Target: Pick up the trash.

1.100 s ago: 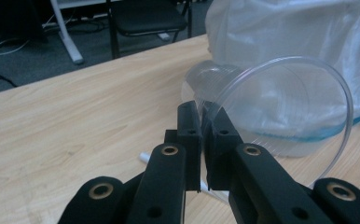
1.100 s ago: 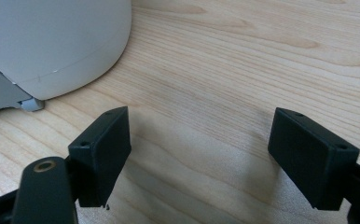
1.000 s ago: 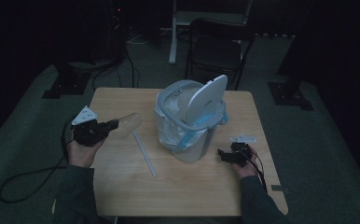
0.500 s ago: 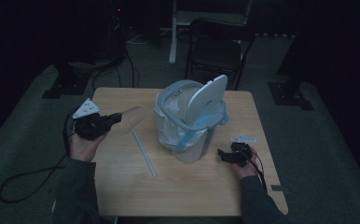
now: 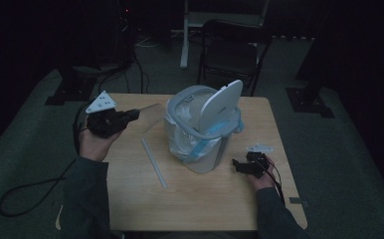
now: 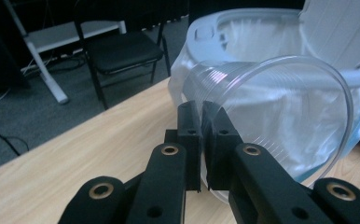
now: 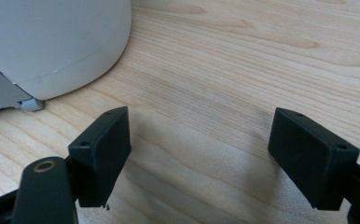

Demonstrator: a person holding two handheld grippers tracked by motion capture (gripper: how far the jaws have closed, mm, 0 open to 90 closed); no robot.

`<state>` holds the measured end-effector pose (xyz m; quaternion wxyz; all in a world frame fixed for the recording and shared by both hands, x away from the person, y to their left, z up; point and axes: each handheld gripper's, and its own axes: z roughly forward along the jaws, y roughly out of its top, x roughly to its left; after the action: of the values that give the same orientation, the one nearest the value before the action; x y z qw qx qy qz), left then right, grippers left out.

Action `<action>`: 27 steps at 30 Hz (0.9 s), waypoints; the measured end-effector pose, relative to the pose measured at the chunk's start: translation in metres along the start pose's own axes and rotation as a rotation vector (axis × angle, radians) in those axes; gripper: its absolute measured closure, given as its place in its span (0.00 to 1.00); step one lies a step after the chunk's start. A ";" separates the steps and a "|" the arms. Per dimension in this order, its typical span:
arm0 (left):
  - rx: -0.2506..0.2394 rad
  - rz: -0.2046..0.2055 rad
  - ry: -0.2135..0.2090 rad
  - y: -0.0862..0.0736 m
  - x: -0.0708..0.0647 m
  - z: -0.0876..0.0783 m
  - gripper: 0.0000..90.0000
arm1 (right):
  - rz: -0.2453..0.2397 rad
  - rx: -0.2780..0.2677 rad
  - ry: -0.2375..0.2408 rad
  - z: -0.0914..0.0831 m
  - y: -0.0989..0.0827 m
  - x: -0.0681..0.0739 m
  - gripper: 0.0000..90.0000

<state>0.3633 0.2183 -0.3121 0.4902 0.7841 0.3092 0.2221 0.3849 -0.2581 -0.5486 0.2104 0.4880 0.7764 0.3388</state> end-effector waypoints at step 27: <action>-0.033 0.025 -0.075 0.047 -0.007 0.040 0.97 | 0.000 0.000 0.000 0.000 0.000 0.000 0.22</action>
<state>0.3970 0.1722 -0.2867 0.5115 0.7874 0.2771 0.2037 0.3848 -0.2581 -0.5487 0.2103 0.4880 0.7763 0.3390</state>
